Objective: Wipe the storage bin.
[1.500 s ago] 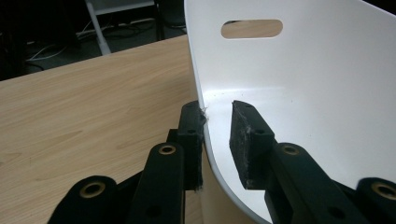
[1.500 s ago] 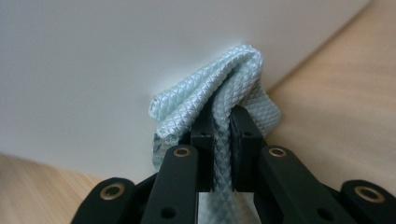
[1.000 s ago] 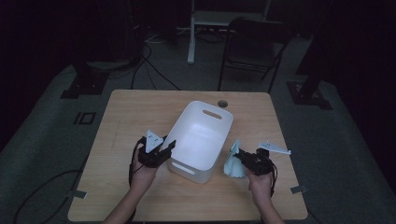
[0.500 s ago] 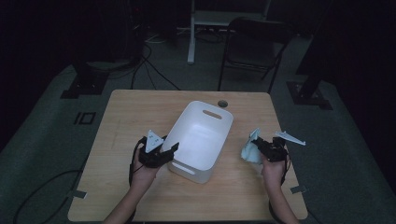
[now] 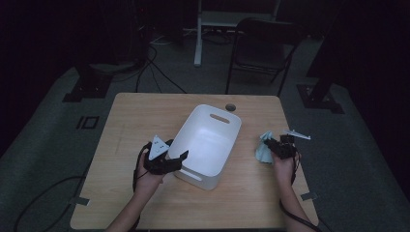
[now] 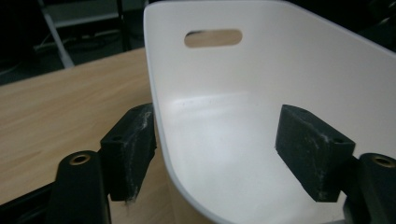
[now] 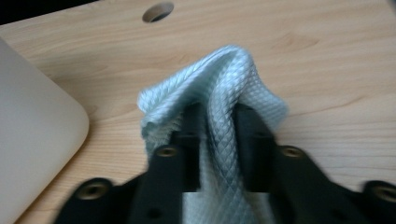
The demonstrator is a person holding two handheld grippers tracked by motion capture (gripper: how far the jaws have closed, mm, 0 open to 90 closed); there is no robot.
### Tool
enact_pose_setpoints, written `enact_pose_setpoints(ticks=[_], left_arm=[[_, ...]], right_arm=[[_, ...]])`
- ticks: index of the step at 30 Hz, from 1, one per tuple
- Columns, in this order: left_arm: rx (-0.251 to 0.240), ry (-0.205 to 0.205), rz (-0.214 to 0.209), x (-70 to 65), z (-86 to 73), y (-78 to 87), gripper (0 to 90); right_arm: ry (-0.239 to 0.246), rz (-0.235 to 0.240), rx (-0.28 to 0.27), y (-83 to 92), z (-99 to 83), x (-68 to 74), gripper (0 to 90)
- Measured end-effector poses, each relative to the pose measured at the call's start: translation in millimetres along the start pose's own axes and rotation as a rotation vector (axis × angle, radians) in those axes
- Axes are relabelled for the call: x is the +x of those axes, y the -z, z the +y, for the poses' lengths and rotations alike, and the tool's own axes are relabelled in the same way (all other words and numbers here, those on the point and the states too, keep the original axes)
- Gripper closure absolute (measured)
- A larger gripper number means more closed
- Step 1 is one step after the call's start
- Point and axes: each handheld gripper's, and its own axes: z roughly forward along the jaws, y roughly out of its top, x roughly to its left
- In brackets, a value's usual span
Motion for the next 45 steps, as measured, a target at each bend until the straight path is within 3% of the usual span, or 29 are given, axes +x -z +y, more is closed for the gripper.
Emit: enact_pose_setpoints(ticks=[2,3,6,7,10,12,15,18,24,27,31,37,45], left_arm=[[-0.009,0.001,-0.005,1.3,1.1,1.0,27.8],[-0.009,0.000,-0.007,1.9,1.3,1.3,27.6],[-0.011,-0.002,-0.014,1.6,1.0,1.9,26.9],[-0.008,0.003,-0.026,1.7,1.1,1.8,25.3],[-0.008,0.012,-0.044,0.6,2.0,1.7,19.1],[-0.001,0.008,-0.042,0.1,2.9,2.6,18.7],[0.005,0.014,-0.050,0.8,4.1,3.7,18.6],[0.012,0.025,-0.060,1.5,5.2,5.1,18.2],[0.015,0.033,-0.053,4.5,8.6,11.1,17.7],[0.011,0.036,-0.047,8.5,10.6,16.9,17.7],[0.020,0.011,-0.016,10.3,9.9,22.8,17.7],[0.000,0.044,-0.011,17.6,8.0,37.8,17.7],[-0.006,0.048,0.027,33.4,-3.1,61.8,17.8]], right_arm=[[0.004,-0.009,0.006,0.1,1.6,0.3,57.6],[0.011,0.009,0.005,0.5,3.1,0.8,53.2],[0.030,0.014,0.005,1.7,4.7,2.6,48.5],[0.064,0.010,-0.011,5.8,6.5,7.1,41.8],[0.040,0.043,-0.016,9.5,8.7,8.7,33.0],[0.034,0.089,0.015,8.9,10.0,9.4,23.6],[0.085,0.098,0.019,10.9,9.0,16.5,18.8],[0.087,0.125,-0.021,14.8,6.4,21.6,18.0],[0.119,0.104,-0.037,21.6,5.7,30.2,18.0],[0.162,0.111,-0.041,27.0,6.6,37.0,18.0],[0.168,0.103,-0.037,29.4,6.4,37.6,18.1],[0.174,0.127,-0.051,36.3,0.4,38.1,18.1],[0.192,0.136,-0.058,48.3,-8.8,38.2,18.4]])
